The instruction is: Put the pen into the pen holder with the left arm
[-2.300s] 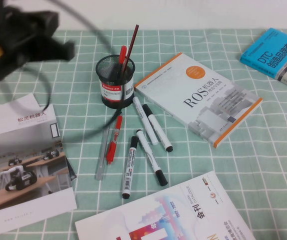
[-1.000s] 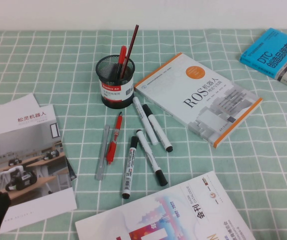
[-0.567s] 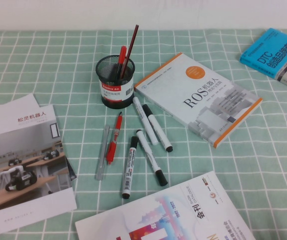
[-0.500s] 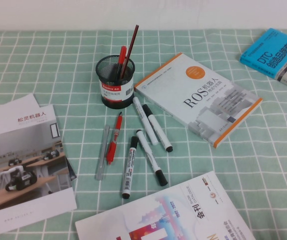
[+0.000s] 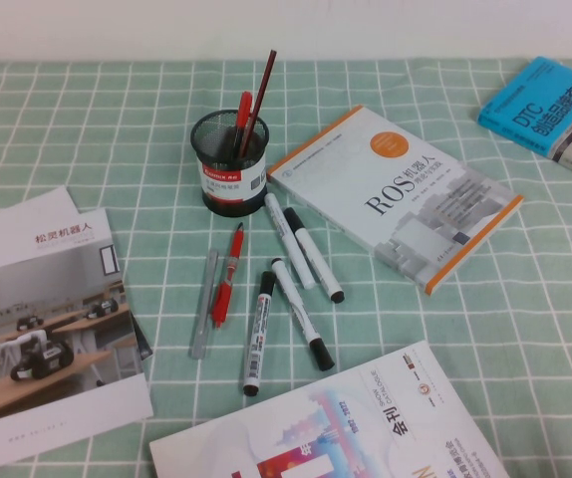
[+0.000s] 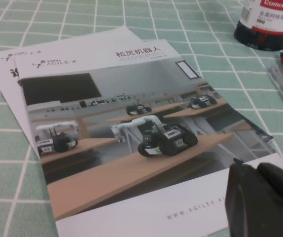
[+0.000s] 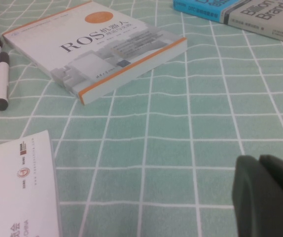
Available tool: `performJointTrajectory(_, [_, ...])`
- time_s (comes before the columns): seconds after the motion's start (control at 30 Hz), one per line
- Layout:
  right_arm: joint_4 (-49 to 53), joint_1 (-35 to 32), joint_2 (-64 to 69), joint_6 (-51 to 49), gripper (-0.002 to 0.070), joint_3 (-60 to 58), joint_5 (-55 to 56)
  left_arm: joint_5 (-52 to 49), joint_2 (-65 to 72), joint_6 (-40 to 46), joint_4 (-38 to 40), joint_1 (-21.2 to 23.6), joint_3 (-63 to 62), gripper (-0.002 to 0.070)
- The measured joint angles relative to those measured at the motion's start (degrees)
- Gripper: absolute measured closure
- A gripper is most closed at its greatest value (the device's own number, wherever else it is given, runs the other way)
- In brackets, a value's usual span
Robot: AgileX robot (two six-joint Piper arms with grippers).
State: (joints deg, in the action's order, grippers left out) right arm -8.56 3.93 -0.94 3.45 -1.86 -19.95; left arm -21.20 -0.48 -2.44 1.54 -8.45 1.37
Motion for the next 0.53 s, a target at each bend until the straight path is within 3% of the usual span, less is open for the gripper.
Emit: performJointTrajectory(0.53, [0.00, 0.00, 0.00, 0.00, 0.0698, 0.00, 0.00, -0.32, 0.00, 0.82, 0.00, 0.00, -0.08, 0.0678])
